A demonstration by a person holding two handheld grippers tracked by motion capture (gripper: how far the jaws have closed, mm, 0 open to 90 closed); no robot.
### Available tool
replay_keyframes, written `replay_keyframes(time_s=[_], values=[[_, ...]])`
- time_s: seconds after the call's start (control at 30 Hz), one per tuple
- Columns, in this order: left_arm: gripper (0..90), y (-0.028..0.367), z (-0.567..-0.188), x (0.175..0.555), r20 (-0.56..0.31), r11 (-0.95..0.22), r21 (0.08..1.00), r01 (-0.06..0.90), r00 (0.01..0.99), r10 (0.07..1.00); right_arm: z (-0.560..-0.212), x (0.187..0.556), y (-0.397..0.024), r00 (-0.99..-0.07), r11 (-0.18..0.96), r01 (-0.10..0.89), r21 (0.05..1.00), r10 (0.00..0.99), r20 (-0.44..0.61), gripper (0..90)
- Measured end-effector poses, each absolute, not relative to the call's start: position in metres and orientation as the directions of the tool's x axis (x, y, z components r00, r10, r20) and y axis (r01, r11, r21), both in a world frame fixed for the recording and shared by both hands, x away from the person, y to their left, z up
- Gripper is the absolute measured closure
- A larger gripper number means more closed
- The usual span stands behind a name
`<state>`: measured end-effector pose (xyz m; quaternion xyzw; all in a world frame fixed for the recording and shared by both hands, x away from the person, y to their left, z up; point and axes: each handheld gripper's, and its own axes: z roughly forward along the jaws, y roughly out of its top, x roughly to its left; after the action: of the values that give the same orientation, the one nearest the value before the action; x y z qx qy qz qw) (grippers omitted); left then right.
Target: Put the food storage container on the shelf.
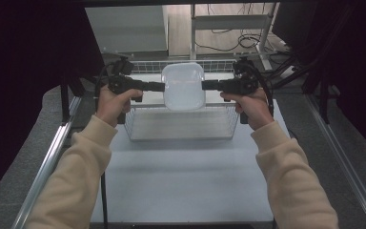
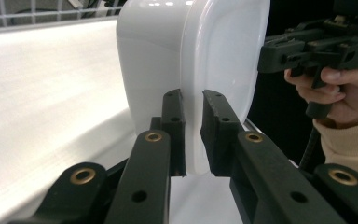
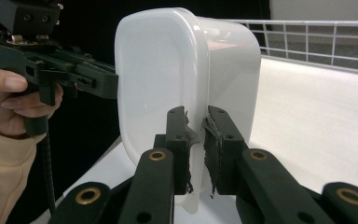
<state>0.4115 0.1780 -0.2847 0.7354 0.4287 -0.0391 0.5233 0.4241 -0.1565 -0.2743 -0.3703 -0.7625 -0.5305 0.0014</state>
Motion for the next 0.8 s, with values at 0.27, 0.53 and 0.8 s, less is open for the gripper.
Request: replay_keyframes(time_s=[0.27,0.53,0.8], values=[[80.3,0.186,-0.298,0.448,-0.587,-0.034,0.682,0.731,0.574,0.571,-0.286,0.466,-0.147,-0.653,0.138,0.670,0.729,0.576,0.491,79.0],[77.9,0.191,-0.306,0.476,-0.689,0.051,0.603,0.796,0.488,0.535,-0.288,0.500,-0.143,-0.567,0.075,0.747,0.661,0.592,0.573,75.2],[70.9,0.194,-0.324,0.498,-0.766,0.139,0.535,0.833,0.409,0.496,-0.303,0.521,-0.144,-0.469,-0.032,0.808,0.588,0.570,0.675,73.2]])
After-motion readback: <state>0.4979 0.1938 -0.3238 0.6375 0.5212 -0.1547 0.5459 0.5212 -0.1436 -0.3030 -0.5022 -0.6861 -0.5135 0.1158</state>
